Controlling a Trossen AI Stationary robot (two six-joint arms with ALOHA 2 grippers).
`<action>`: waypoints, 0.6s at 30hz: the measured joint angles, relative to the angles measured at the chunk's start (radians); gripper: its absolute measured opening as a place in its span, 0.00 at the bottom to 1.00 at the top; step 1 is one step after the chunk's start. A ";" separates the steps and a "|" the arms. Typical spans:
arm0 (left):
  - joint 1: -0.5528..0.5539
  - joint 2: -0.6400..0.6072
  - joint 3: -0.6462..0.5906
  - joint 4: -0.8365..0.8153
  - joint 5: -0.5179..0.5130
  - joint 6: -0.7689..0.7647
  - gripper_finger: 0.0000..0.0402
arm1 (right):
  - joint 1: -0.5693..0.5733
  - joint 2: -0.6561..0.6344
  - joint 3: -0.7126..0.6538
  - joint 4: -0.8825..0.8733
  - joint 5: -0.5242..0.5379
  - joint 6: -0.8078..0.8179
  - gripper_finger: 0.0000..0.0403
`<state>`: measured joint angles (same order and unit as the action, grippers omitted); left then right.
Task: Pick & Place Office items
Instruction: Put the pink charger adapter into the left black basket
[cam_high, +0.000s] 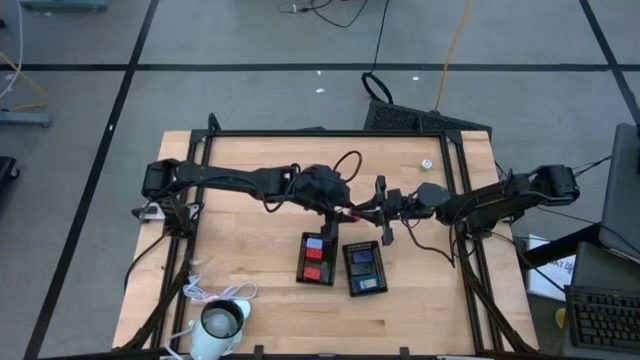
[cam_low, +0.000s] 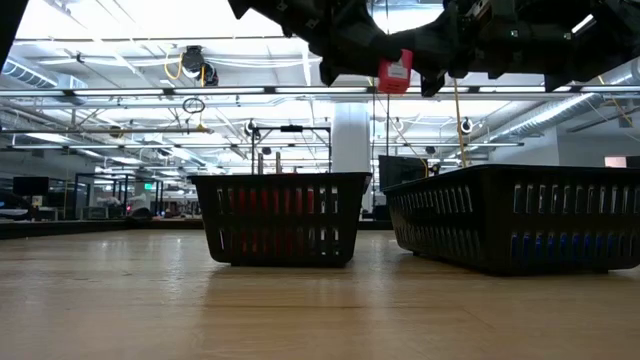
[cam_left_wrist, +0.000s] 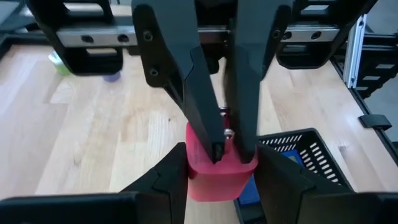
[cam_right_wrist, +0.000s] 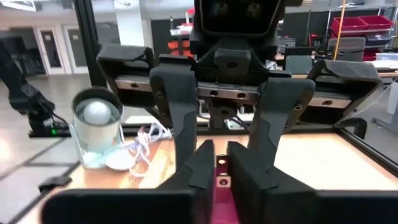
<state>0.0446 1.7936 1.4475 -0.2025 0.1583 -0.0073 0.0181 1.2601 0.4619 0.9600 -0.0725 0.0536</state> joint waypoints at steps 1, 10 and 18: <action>0.000 -0.006 0.000 0.000 -0.003 0.002 0.36 | 0.000 -0.003 0.001 0.002 -0.001 0.011 0.12; -0.045 -0.044 0.001 -0.085 -0.088 0.010 0.36 | 0.002 -0.160 -0.048 -0.046 -0.015 0.022 0.37; -0.131 -0.053 -0.108 -0.061 -0.151 -0.014 0.36 | 0.002 -0.347 -0.147 -0.069 -0.004 0.043 0.42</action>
<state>-0.0860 1.7407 1.3398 -0.2639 0.0069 -0.0212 0.0206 0.9134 0.3153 0.8912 -0.0766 0.0963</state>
